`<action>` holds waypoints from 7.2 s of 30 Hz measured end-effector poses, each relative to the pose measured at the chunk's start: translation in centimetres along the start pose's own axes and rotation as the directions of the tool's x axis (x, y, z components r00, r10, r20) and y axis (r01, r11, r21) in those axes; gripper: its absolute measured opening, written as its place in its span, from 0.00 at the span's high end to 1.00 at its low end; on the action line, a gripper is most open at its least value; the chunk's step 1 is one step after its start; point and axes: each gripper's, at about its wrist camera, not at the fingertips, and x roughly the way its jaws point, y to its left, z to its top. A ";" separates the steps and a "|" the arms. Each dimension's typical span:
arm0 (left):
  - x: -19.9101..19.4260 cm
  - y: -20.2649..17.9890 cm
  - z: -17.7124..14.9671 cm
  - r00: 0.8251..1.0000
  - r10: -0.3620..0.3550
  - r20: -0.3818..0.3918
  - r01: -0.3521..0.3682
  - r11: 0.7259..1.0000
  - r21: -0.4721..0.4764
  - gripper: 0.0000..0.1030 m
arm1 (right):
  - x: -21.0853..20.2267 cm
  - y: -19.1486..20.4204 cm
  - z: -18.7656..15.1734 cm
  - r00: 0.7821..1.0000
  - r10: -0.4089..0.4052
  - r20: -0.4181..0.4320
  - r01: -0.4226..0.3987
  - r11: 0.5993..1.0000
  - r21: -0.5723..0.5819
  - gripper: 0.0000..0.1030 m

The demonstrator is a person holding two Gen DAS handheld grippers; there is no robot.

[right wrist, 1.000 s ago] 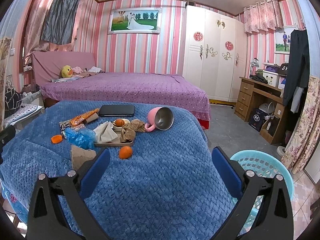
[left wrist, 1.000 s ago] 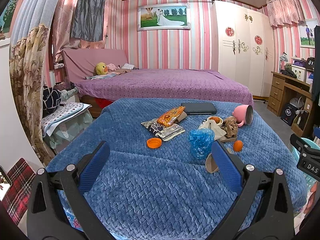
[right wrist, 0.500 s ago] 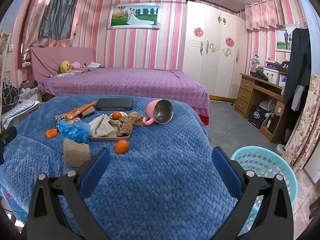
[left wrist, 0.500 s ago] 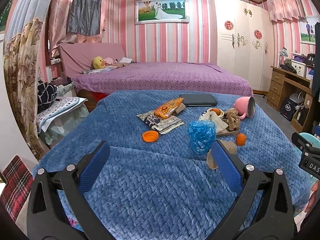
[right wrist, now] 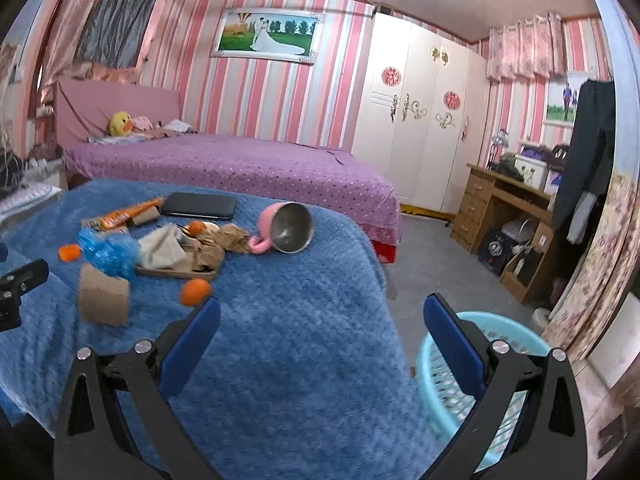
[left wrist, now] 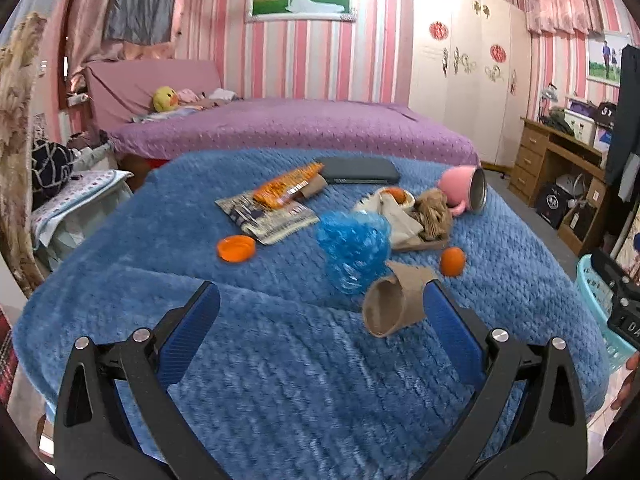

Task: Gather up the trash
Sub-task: 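Grasp the brown cardboard tube with the left gripper while the right gripper grasps the orange, then carry the tube and orange over the blue basket and open the left gripper, then open the right gripper to drop the orange into the blue basket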

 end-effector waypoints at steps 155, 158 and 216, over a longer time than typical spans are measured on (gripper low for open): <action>13.4 -33.1 -0.9 0.805 -0.433 -0.406 0.557 0.787 0.265 0.56 | 5.1 -27.7 -8.9 0.946 0.001 -0.325 0.119 0.930 0.348 0.71; 12.8 -33.1 -1.1 0.809 -0.438 -0.392 0.559 0.780 0.282 0.60 | 5.1 -27.6 -8.9 0.946 0.004 -0.324 0.115 0.930 0.348 0.71; 3.8 -22.7 2.8 0.972 -0.209 -0.105 0.230 0.936 0.267 0.05 | 4.0 -21.8 -4.3 0.974 -0.020 -0.224 0.088 0.950 0.298 0.12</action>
